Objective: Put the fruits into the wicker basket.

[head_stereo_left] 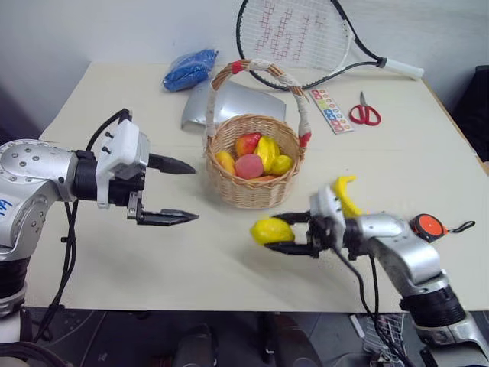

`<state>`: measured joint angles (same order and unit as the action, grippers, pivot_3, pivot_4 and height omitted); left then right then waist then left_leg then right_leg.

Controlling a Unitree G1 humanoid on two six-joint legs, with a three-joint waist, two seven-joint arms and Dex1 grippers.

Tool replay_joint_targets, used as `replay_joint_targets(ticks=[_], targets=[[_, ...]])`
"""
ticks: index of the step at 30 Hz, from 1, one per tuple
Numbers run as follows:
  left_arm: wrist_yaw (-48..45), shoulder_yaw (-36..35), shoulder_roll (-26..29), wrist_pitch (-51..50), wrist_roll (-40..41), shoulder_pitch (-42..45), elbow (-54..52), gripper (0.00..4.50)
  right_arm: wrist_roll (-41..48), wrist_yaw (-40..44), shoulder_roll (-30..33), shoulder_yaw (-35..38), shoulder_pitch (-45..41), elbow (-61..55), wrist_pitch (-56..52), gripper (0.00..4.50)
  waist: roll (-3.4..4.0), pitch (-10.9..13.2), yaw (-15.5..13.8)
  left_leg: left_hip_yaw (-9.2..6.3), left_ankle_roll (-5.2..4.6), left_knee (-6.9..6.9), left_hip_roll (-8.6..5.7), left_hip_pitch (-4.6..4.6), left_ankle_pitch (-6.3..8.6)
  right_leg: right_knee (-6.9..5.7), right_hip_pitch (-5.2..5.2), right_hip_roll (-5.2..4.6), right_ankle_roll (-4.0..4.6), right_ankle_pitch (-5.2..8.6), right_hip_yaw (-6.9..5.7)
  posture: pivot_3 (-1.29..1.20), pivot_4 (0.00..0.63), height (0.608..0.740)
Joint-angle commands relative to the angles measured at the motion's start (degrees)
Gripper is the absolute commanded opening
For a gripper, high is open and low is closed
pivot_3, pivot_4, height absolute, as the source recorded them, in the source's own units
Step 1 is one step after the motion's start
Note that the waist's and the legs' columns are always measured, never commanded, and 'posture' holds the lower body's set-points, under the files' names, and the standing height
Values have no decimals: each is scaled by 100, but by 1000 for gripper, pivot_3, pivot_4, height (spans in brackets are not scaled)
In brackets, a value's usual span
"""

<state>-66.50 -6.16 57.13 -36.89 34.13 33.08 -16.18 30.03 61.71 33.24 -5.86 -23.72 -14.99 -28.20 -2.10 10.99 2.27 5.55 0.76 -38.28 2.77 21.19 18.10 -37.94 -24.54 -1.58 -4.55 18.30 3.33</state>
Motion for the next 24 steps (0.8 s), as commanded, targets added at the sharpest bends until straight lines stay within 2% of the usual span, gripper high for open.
replay_joint_targets(ticks=[1,5,10,11,13,15,17,20,24], targets=[[347,-109,-174,166,-168,76,156,4500,79,-1026,-353,377,-734,-231,-400,2463,0,0,34,-1,0,1,0,-1,-1,-3,-1,1,2,-1,0,0,150,740],[517,-192,-369,-19,83,216,-17,4500,-116,-2262,-1040,370,-1837,15,-963,2463,0,0,96,-4,20,5,3,12,-11,-6,-17,1,7,1,-3,0,150,740],[584,-144,-395,27,-12,297,9,4500,-1212,-3287,-1465,-138,-2506,804,-860,2463,0,-1,112,-4,21,8,1,30,-12,-4,-38,-6,9,2,-6,0,150,740],[593,-133,-394,37,-30,301,17,4500,-1215,-3322,-1532,-116,-2530,857,-865,2463,0,-1,110,-1,20,8,-2,33,-11,-4,-40,-10,9,2,-5,0,150,740],[556,-98,-370,122,-109,317,89,4500,-901,-3150,-1573,-15,-2382,541,-1116,3190,0,-1,99,-1,18,6,-4,46,-11,-4,-49,-11,9,2,-5,0,150,740],[516,-68,-371,183,-160,395,203,4500,-740,-3053,-1532,26,-2221,206,-1255,3687,1,-1,95,-4,18,4,-2,65,-11,-13,-68,-11,8,1,-7,0,150,740],[493,-29,-391,221,-195,493,308,4500,-674,-3021,-1478,60,-2093,-35,-1324,4369,1,-1,97,-10,18,-6,0,98,-11,-39,-98,-10,7,1,-12,0,150,740],[408,107,-501,284,-213,715,446,4500,-462,-2933,-1155,404,-1763,-535,-1502,4443,1,-1,91,-14,18,-20,1,109,-11,-40,-101,-9,7,1,-16,0,150,740],[308,229,-622,348,-219,870,564,4500,287,-2616,-489,1129,-1255,-1282,-2039,4443,1,-1,57,-14,4,-50,-5,113,-3,-34,-96,-14,6,0,-16,0,150,740]])
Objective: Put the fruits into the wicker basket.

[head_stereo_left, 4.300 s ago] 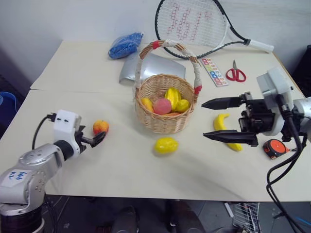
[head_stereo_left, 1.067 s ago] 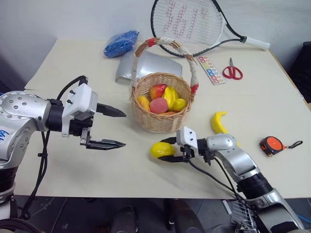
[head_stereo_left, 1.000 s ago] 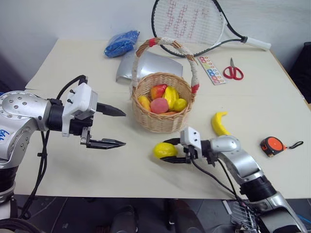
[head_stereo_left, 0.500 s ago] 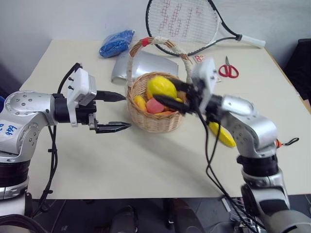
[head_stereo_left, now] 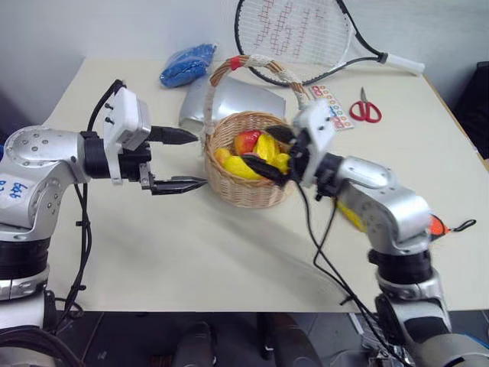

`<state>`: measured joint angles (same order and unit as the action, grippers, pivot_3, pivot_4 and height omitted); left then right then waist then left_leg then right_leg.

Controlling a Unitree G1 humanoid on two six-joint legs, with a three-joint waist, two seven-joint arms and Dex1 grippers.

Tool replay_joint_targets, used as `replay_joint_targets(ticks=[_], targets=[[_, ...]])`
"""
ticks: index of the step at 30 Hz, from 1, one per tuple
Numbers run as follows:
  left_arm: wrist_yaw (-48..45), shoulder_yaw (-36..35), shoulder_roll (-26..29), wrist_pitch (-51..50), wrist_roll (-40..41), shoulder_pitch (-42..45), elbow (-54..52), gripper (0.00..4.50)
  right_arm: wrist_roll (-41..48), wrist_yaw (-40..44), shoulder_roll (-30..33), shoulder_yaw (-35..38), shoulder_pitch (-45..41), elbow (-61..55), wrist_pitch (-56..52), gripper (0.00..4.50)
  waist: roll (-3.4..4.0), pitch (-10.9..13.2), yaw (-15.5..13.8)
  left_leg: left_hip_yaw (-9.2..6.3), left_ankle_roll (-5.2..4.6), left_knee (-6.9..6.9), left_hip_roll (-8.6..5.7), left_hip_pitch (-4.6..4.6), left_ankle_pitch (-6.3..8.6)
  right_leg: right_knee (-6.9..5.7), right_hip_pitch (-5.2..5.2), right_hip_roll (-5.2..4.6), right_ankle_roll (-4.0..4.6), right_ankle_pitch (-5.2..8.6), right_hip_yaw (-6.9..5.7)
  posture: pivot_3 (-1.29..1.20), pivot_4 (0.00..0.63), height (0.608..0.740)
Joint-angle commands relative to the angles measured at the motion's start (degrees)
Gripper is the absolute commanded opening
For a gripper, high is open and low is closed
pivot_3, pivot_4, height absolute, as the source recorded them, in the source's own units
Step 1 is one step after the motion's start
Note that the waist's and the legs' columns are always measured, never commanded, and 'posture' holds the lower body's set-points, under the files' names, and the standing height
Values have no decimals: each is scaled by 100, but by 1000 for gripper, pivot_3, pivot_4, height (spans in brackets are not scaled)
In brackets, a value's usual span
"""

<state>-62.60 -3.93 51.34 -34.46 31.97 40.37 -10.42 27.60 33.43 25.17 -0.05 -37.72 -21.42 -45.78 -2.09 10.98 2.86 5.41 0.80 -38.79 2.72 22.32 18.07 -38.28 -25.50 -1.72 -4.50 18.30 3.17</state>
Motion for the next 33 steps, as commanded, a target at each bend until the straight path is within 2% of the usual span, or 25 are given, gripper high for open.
replay_joint_targets(ticks=[1,4,6,9,10,13,16,19,25,32,33], targets=[[-98,-12,-101,44,91,157,-4,4500,949,427,638,950,463,-831,-573,4443,0,0,-2,1,-3,-9,1,1,2,2,1,1,-1,0,1,0,150,740],[-207,-97,-208,-126,373,111,-106,4500,1779,1174,1623,2059,1602,-1145,-1095,4443,0,0,-90,-5,-7,-12,2,2,4,9,7,7,-4,-2,0,0,150,740],[-251,-147,-223,-206,514,54,-213,4500,1992,1429,2059,2558,2193,-1113,-1198,4443,0,0,-125,-3,-9,-10,3,3,6,19,9,10,-5,-2,3,0,150,740],[-188,-205,-373,-369,786,76,-349,4500,1781,2220,2736,3842,3662,-615,-1135,4443,5,-3,-133,4,-14,-14,1,-1,8,19,11,15,-14,-7,14,0,150,740],[-156,-189,-434,-384,820,100,-376,4500,1491,2511,2889,4150,4179,-392,-824,4443,5,-3,-138,0,-18,-16,0,-2,10,23,16,18,-15,-8,15,0,150,740],[-132,-136,-512,-400,848,139,-426,4500,940,2721,3035,4351,4829,43,-38,4443,4,-3,-122,-5,-30,-21,-2,-17,17,40,45,26,-26,-15,16,0,150,740],[-133,-97,-563,-428,877,155,-507,4500,706,2283,2906,4046,4503,356,325,4443,4,-2,-13,10,-57,-18,-2,-83,32,49,111,28,-34,-19,30,0,150,740],[-129,-64,-621,-463,917,181,-586,4500,479,1757,2662,3461,3882,540,542,4443,4,-3,39,10,-56,-12,1,-111,33,49,133,28,-33,-18,32,0,150,740],[-85,39,-723,-476,895,363,-584,4500,-110,981,2038,1966,2642,1206,726,4443,9,-1,20,7,-9,-5,2,-103,9,46,122,27,-30,-16,29,0,150,740],[-74,44,-692,-467,826,398,-559,4500,-795,557,1551,986,1861,2294,1053,4443,11,-1,-52,14,-12,-14,-2,-83,11,47,105,19,-31,-16,30,0,150,740],[-66,36,-675,-465,818,390,-566,4500,-809,613,1542,925,1845,2319,1066,4068,11,-1,-52,15,-13,-14,-2,-83,11,45,103,18,-31,-16,30,0,150,740]])
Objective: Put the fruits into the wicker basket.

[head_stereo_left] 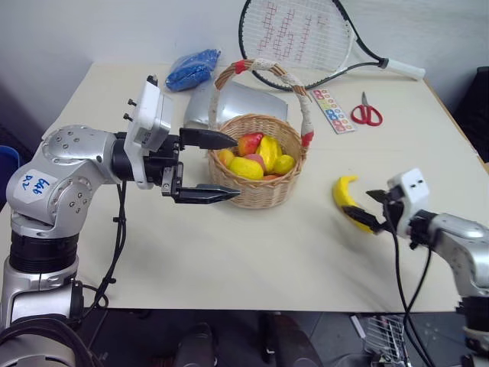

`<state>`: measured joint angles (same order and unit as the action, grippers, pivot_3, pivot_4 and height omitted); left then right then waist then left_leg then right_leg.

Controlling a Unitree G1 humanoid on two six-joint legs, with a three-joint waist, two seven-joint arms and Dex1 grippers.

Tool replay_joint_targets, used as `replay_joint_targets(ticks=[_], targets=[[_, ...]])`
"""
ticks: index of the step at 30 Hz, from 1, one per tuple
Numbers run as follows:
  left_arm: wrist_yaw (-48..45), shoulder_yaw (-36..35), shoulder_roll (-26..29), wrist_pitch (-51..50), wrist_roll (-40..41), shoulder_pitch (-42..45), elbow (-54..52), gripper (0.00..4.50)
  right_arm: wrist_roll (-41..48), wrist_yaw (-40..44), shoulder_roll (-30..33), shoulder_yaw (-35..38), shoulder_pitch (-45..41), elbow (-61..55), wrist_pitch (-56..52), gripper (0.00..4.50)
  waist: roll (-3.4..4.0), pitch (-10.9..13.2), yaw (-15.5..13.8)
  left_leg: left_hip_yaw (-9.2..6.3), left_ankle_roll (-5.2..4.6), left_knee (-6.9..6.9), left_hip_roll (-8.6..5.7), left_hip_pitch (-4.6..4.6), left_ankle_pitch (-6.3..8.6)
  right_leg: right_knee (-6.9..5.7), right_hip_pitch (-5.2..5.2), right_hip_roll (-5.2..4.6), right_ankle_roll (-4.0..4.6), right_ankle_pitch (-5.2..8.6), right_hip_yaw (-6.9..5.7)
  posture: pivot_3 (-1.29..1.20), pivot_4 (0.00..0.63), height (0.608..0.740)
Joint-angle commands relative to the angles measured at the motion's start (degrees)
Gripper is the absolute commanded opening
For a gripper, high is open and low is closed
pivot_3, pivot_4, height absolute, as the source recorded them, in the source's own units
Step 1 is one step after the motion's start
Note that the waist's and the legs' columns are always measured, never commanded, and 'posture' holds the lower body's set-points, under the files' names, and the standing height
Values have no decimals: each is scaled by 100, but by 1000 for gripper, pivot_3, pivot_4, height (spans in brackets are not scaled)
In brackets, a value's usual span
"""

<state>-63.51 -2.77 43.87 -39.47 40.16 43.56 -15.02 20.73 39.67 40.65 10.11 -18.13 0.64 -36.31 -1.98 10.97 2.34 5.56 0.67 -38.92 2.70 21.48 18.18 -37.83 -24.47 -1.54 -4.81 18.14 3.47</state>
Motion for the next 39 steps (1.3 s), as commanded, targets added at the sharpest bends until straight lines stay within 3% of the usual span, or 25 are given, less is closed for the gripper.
replay_joint_targets(ticks=[1,10,11,18,22,26,28,30,34,38,39], targets=[[38,-87,83,41,-13,67,-111,4500,-129,45,-8,-148,-121,127,127,3853,1,0,-6,-1,0,1,2,0,0,-1,-1,2,0,0,-2,0,150,740],[157,-248,253,117,-191,-28,101,4500,239,537,122,-23,231,-436,7,672,1,0,-60,-3,0,4,4,0,0,-1,-2,3,1,1,-3,0,150,740],[185,-298,282,106,-189,-62,106,4500,439,701,193,132,313,-602,-75,500,1,0,-62,-3,0,4,4,1,0,0,-2,3,1,1,-3,0,150,740],[310,-728,653,55,-116,-514,-68,4500,2288,2144,1055,909,864,-2246,-895,495,5,3,-49,-4,-5,5,10,0,4,1,0,4,1,1,-6,0,150,740],[337,-804,733,68,-99,-595,-132,4500,3301,1710,809,566,-133,-2772,-1526,495,5,3,-22,-4,-30,5,11,-9,20,-2,6,1,1,0,-6,0,150,740],[435,-752,661,71,-88,-531,-236,4500,2511,673,-354,-726,-1562,-2653,-1286,495,3,2,34,-9,-28,7,11,-10,18,-4,4,1,6,1,-10,0,150,740],[470,-742,643,97,-88,-519,-310,4500,2470,-250,-1283,-897,-2183,-2240,-1477,495,3,2,64,-13,-22,7,12,2,17,-6,-9,1,13,5,-15,0,150,740],[501,-712,649,144,-150,-499,-338,4500,2294,-821,-1819,-1000,-2489,-1980,-1626,495,3,2,80,-9,11,6,10,21,-1,-16,-32,-6,13,5,-15,0,150,740],[604,-778,655,73,-82,-407,-360,4500,1389,-1396,-2241,-1480,-2842,-1445,-1271,495,2,0,57,-20,9,-15,6,95,-1,-50,-105,-19,13,5,-28,0,150,740],[617,-818,710,75,-71,-538,-405,4500,564,-1534,-2188,-1866,-3048,-1056,-867,495,2,0,88,-9,-4,-18,-4,101,4,-49,-106,-28,9,3,-24,0,150,740],[628,-823,709,78,-71,-555,-398,4500,549,-1524,-2233,-1843,-3035,-1031,-858,845,2,0,90,-8,-5,-18,-3,100,4,-48,-106,-27,9,3,-24,0,150,740]])
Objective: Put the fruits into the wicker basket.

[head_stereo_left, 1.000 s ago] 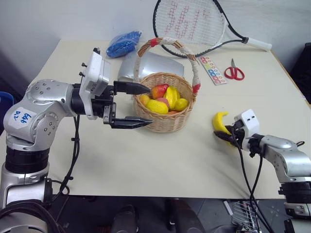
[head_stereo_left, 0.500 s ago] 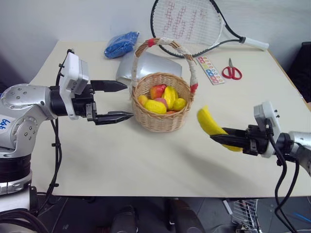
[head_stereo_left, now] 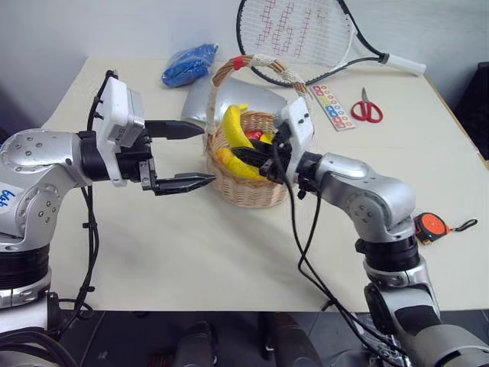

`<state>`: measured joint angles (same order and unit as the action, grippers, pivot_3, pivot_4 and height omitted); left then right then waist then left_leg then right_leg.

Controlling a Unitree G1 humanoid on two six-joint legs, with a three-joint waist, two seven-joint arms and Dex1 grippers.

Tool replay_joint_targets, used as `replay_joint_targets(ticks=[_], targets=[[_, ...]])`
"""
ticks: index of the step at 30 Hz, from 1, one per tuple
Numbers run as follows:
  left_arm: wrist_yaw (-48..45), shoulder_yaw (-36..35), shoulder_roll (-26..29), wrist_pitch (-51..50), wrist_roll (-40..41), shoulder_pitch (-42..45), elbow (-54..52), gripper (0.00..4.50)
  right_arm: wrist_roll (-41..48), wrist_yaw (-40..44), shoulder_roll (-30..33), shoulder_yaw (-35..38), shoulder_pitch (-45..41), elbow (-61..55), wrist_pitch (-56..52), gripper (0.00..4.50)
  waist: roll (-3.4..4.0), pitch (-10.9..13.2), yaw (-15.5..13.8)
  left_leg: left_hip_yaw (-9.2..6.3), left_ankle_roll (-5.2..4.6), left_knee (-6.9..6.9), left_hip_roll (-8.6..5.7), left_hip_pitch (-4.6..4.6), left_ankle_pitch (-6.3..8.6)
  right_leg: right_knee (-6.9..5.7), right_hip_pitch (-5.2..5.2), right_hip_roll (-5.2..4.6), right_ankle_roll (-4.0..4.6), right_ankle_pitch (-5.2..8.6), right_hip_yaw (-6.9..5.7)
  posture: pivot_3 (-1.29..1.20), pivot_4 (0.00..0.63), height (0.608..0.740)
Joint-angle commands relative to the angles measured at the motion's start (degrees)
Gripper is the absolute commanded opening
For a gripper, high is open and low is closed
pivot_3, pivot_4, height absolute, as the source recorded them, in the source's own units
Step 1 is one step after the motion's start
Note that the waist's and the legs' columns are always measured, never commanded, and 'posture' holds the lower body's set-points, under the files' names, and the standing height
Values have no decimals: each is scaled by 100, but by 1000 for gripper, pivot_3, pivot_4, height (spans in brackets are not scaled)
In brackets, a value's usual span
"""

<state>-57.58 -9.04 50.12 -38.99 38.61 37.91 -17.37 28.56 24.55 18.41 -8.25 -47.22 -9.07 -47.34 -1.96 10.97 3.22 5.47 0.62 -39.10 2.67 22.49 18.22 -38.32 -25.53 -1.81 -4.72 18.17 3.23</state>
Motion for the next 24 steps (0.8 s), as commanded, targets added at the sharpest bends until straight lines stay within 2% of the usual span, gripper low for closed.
replay_joint_targets(ticks=[1,2,5,9,11,13,16,20,22,24], targets=[[50,-197,71,35,84,-4,-157,4500,-328,-114,-87,58,-110,21,352,1234,0,0,2,-1,0,0,2,-1,0,3,0,2,0,0,0,0,150,740],[67,-183,50,43,77,-3,-145,4500,-366,-212,-165,158,-107,120,383,1425,0,0,3,-1,1,1,5,-1,-1,5,0,6,0,0,-1,0,150,740],[89,-145,0,42,102,39,-115,4500,-497,-238,-162,242,-91,129,452,2500,0,0,17,-1,8,1,9,-4,-4,8,0,12,0,0,1,0,150,740],[30,-55,-51,121,43,98,32,4500,428,-5,-133,940,135,-588,-203,3879,0,0,8,-2,10,2,11,-5,-5,1,-1,14,0,0,1,0,150,740],[15,5,-95,172,-9,178,139,4500,1201,71,-16,1606,445,-1048,-617,3879,0,0,-3,-4,9,4,12,-4,-5,-9,0,13,0,0,-1,0,150,740],[20,0,-144,162,23,260,221,4500,2049,280,372,2248,928,-1593,-1064,3879,0,0,-70,-5,9,4,11,-3,-5,-8,2,11,0,0,-2,0,150,740],[-7,-4,-164,172,26,296,304,4500,2767,386,1036,2920,1569,-2064,-1414,3879,0,0,-125,-6,0,4,6,0,0,9,8,5,-2,-1,-4,0,150,740],[-91,32,-141,258,-59,342,445,4500,2701,807,2290,3609,2864,-2443,-1424,3879,0,0,-156,1,-10,3,5,-6,5,36,12,10,-5,-2,2,0,150,740],[-119,42,-143,284,-86,379,505,4500,2657,960,2623,3888,3290,-2389,-1292,3879,0,0,-138,0,-23,4,6,-7,13,36,13,17,-5,-2,6,0,150,740],[-131,64,-160,306,-114,421,559,4500,2832,967,2769,4069,3429,-2218,-1325,4228,0,0,-95,11,-23,4,8,-15,13,32,14,25,-6,-3,19,0,150,740]])
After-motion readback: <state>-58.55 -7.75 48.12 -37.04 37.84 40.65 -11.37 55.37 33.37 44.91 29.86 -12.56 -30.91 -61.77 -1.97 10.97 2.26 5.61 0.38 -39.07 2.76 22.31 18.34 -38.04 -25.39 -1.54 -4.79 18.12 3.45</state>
